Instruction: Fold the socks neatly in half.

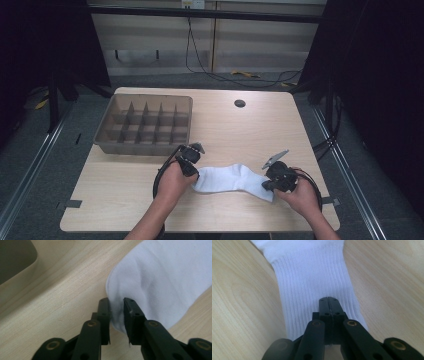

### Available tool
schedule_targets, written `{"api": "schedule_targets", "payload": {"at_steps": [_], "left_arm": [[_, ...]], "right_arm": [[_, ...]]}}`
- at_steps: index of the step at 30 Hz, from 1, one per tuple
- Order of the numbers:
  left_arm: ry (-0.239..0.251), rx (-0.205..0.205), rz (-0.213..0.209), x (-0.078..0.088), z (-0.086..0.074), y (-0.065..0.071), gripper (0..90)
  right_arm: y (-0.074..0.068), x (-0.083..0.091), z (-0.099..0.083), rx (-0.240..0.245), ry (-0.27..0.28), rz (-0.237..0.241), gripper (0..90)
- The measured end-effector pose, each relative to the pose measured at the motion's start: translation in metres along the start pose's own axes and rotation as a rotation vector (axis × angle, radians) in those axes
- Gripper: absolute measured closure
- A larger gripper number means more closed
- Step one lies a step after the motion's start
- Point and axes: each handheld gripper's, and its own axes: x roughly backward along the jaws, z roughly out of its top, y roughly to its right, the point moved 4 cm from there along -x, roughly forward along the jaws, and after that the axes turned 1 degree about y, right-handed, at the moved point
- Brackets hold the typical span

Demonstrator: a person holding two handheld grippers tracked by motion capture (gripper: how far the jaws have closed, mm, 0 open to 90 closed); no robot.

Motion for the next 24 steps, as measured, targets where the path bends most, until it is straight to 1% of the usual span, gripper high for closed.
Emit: {"api": "schedule_targets", "payload": {"at_steps": [3, 5, 7, 8, 9, 11, 12, 14, 16, 17, 18, 19, 21, 22, 24], "left_arm": [[0.006, 0.012, 0.007, 0.002, 0.001, -0.001, 83.1], [0.005, 0.014, 0.006, 0.003, 0.002, -0.001, 85.2], [0.006, 0.022, -0.004, 0.005, 0.003, -0.001, 86.5], [0.010, 0.025, -0.001, 0.006, 0.003, -0.002, 86.9], [0.015, 0.019, -0.003, 0.007, 0.004, -0.002, 87.2], [0.010, 0.023, -0.001, 0.010, 0.005, -0.002, 87.4], [0.017, 0.016, 0.000, 0.011, 0.005, -0.002, 87.4], [0.029, 0.021, -0.002, 0.016, 0.007, -0.002, 87.4], [0.039, 0.016, -0.002, 0.021, 0.009, -0.002, 87.5], [0.044, 0.016, -0.006, 0.024, 0.010, -0.003, 87.5], [0.050, 0.020, -0.011, 0.027, 0.011, -0.002, 87.5], [0.053, 0.019, -0.015, 0.029, 0.012, -0.002, 87.5], [0.068, 0.018, -0.018, 0.034, 0.014, -0.002, 87.5], [0.070, 0.016, -0.024, 0.036, 0.015, -0.001, 87.5], [0.075, 0.001, -0.015, 0.040, 0.015, -0.001, 87.5]], "right_arm": [[0.000, 0.000, 0.000, -0.003, 0.001, 0.007, 90.0], [0.000, 0.000, 0.000, 0.000, 0.001, 0.007, 90.0], [0.000, 0.000, 0.000, 0.005, 0.001, 0.005, 90.0], [0.000, 0.000, 0.000, 0.005, 0.000, 0.007, 90.0], [0.000, 0.000, 0.000, 0.006, 0.000, 0.008, 90.0], [-0.001, 0.000, 0.001, 0.004, 0.003, 0.010, 90.0], [-0.001, -0.001, 0.001, 0.005, 0.004, 0.011, 90.0], [-0.001, -0.001, 0.002, 0.010, 0.001, 0.009, 90.0], [-0.002, 0.000, 0.003, 0.015, -0.007, 0.006, 90.0], [-0.003, 0.000, 0.003, 0.008, -0.009, 0.009, 90.0], [-0.003, -0.001, 0.004, 0.016, -0.008, 0.011, 90.0], [-0.004, 0.000, 0.005, 0.012, -0.011, 0.011, 90.0], [-0.005, 0.001, 0.008, 0.011, -0.008, 0.014, 90.0], [-0.006, 0.001, 0.011, 0.020, -0.005, 0.016, 90.0], [-0.008, 0.003, 0.017, 0.025, 0.004, 0.014, 90.0]]}}
